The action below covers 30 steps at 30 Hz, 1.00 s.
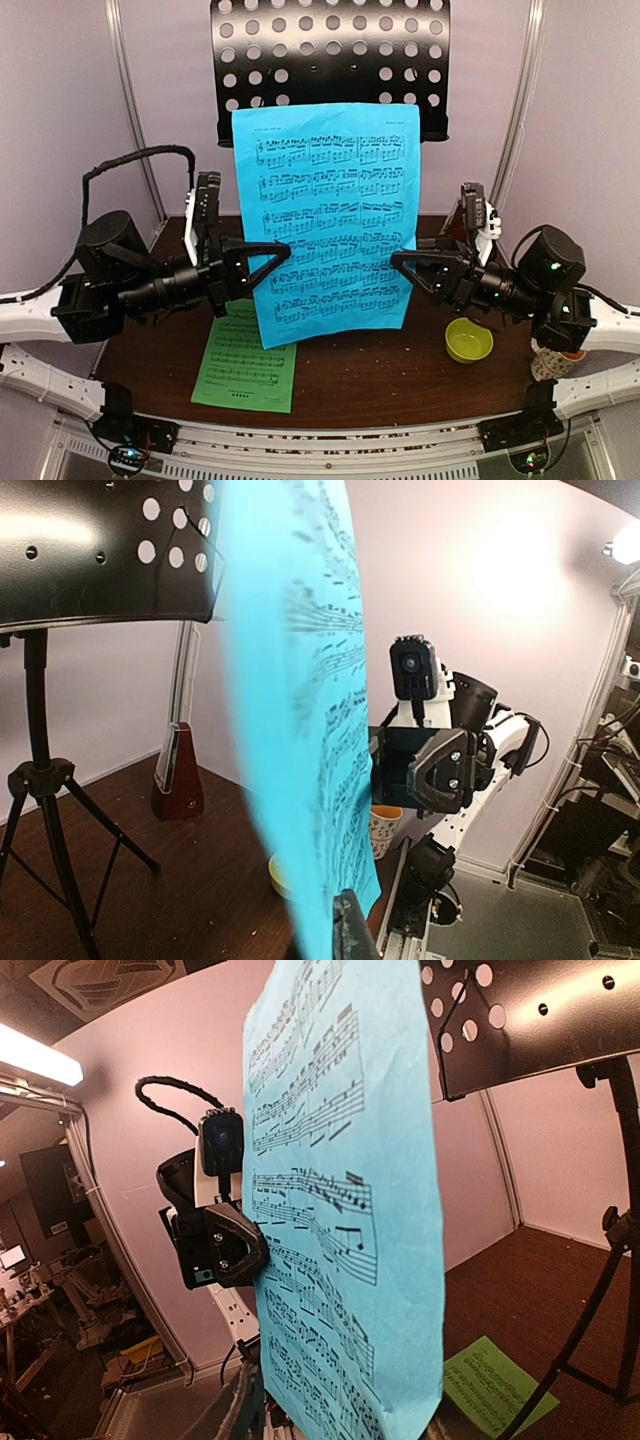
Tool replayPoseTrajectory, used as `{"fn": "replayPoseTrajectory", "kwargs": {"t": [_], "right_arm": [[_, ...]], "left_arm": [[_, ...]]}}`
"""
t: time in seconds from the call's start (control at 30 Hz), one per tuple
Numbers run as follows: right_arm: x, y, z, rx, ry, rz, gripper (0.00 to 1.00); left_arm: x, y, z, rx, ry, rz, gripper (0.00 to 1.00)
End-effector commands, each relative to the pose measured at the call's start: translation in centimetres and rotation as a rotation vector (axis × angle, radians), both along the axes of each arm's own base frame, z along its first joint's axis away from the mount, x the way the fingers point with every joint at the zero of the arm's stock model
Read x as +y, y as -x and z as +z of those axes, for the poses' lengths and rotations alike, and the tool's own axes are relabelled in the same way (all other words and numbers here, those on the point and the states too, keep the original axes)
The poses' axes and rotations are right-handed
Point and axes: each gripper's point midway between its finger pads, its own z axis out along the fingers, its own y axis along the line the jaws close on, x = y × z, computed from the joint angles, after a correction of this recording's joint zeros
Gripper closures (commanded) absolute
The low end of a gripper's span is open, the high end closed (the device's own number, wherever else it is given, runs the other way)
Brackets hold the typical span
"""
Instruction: Set up the instrument practice props
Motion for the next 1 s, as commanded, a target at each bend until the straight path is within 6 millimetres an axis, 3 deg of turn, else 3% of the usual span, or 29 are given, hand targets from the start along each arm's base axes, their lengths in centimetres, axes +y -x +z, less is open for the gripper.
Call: {"fn": "replayPoseTrajectory", "kwargs": {"t": [0.0,0.07,0.17,0.4,0.53,0.7,0.87,0.97], "right_arm": [[-0.1,0.0,1.8,-0.051,0.012,-0.008,0.53],[0.2,0.0,2.2,-0.058,0.019,-0.009,0.54],[0.3,-0.2,2.8,-0.063,0.023,-0.017,0.66],[-0.2,-0.8,3.9,-0.077,0.030,-0.061,0.76],[-0.4,-1.3,4.3,-0.075,0.044,-0.096,1.00],[-2.0,-1.8,6.4,-0.115,0.039,-0.178,1.00],[-4.2,-2.6,9.7,-0.175,0.063,-0.296,1.00],[-5.5,-3.4,11.7,-0.202,0.071,-0.378,1.00]], "left_arm": [[-0.5,0.4,1.3,0.008,-0.012,-0.027,1.00],[-1.0,0.6,1.3,0.010,-0.017,-0.051,1.00],[-1.3,0.4,0.9,0.022,-0.043,-0.043,1.00],[-1.4,0.1,0.9,0.022,-0.075,-0.033,1.00],[-1.2,-0.1,1.3,0.011,-0.079,-0.013,1.00],[0.4,-1.6,2.4,-0.040,-0.137,0.102,0.74],[3.3,-4.0,5.4,-0.113,-0.187,0.298,0.70],[5.3,-5.5,8.4,-0.173,-0.197,0.437,0.60]]}}
